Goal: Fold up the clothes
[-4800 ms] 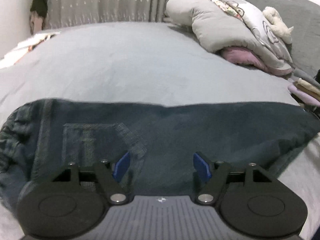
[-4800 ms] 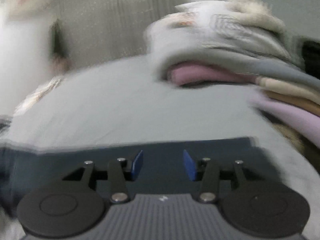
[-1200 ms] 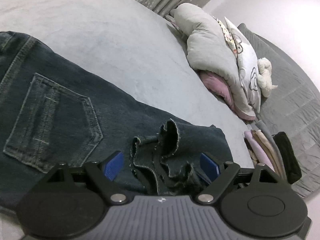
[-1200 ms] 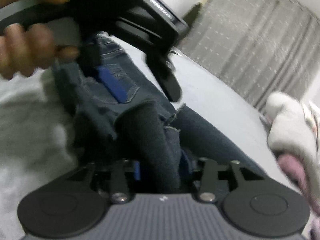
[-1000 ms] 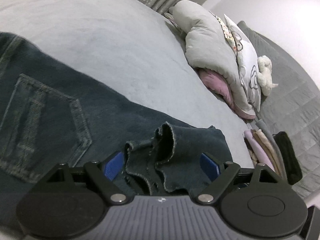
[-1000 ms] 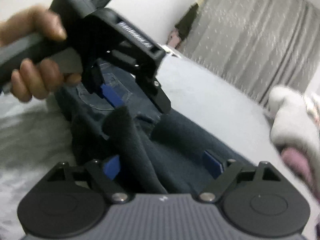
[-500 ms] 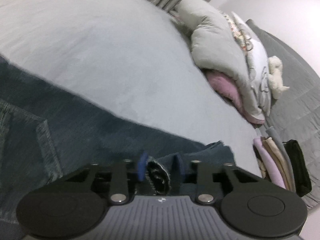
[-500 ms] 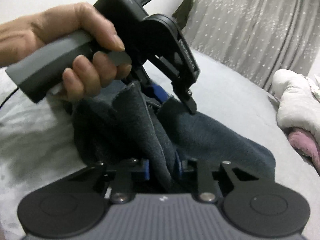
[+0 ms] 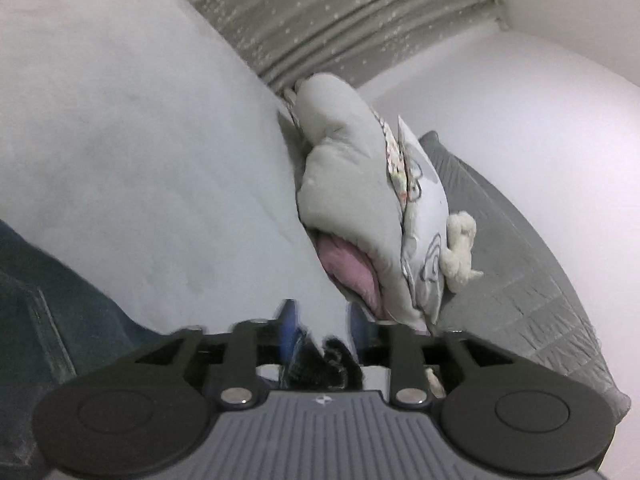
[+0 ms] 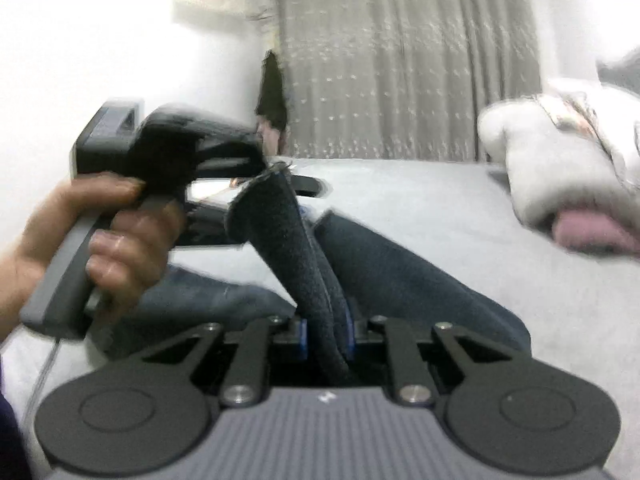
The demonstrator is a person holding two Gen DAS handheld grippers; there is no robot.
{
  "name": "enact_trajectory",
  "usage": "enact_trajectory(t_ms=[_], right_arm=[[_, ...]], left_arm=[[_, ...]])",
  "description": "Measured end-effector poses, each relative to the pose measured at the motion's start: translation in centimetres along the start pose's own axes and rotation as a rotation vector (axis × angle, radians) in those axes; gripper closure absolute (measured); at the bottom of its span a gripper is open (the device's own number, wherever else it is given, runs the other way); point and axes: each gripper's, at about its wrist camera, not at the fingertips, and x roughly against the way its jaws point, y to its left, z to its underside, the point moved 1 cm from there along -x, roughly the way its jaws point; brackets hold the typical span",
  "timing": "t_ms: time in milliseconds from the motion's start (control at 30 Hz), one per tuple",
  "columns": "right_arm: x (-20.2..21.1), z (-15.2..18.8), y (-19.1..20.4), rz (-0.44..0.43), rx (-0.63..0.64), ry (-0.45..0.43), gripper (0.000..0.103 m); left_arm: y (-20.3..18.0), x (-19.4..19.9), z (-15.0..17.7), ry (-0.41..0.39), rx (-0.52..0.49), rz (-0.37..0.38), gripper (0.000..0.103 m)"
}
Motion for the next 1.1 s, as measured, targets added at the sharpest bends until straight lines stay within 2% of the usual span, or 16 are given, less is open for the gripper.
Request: enact_trajectory(t_ms=[67,200,267,367,433,500,567,633,733,800,867,900,933,1000,1033,1100], right_arm=[[0.1,-0.6,-2.4,-0.031,-0.069,0.019,0.089],[1.0,-1.6,-7.0,0.076,-0.174,-0.066,0.090],[2.4,-2.7,-12.3,0.173,-0.339,-0.180,0.090],[6.1,-2.0,-20.8,0.356,-0.655,-0.319,0.091],[8.4,0.5,-24.0,0.444,-0.807,-0.346,0.091],[10.3,4.2,-29.0,0.539,-1.043,-0.328,0.092],[9.9,6.3,-31.0,0.541,-1.146,-0.275,0.092],[9.4,8.1,-32.6,0.541,-1.230,-0.228,0.092],[8.8,8.2,-32.6,0.520,-1.204,-0.234,0.092],[8.8,8.4,-32.2,0.494,-1.205,-0.242,0.087],[8.2,8.6,-32.2,0.471,-1.229,-0.240,0.074],[7.8,8.9,-32.0,0.461,-1.243,-0.235,0.055],[7.4,9.8,-31.0,0.453,-1.256,-0.229,0.049],[6.7,11.3,-29.2,0.438,-1.274,-0.217,0.048],[6.3,11.3,-28.9,0.431,-1.263,-0.217,0.043],[5.0,11.2,-27.9,0.415,-1.205,-0.215,0.038]], left_arm=[[1.8,-0.1,0.7,0.045,-0.001,-0.096,0.054],[4.4,0.2,2.3,0.114,0.002,-0.228,0.055],[4.2,0.4,2.9,0.137,-0.063,-0.272,0.055],[3.9,0.7,3.9,0.170,-0.163,-0.339,0.055],[3.7,0.8,4.6,0.192,-0.230,-0.383,0.055],[2.6,1.0,6.0,0.210,-0.346,-0.429,0.054],[2.4,1.5,7.1,0.237,-0.419,-0.458,0.054],[2.5,2.3,7.6,0.264,-0.446,-0.458,0.054],[2.4,3.0,7.7,0.308,-0.486,-0.447,0.053],[1.7,3.5,7.6,0.342,-0.531,-0.443,0.053],[1.1,3.9,7.0,0.314,-0.513,-0.422,0.054],[-0.1,4.3,6.5,0.246,-0.508,-0.348,0.054],[-0.8,4.7,6.4,0.217,-0.507,-0.293,0.053],[-1.8,4.0,7.0,0.229,-0.480,-0.218,0.052],[-2.3,3.6,7.3,0.235,-0.466,-0.182,0.052],[-2.3,2.0,8.8,0.298,-0.452,-0.192,0.052]])
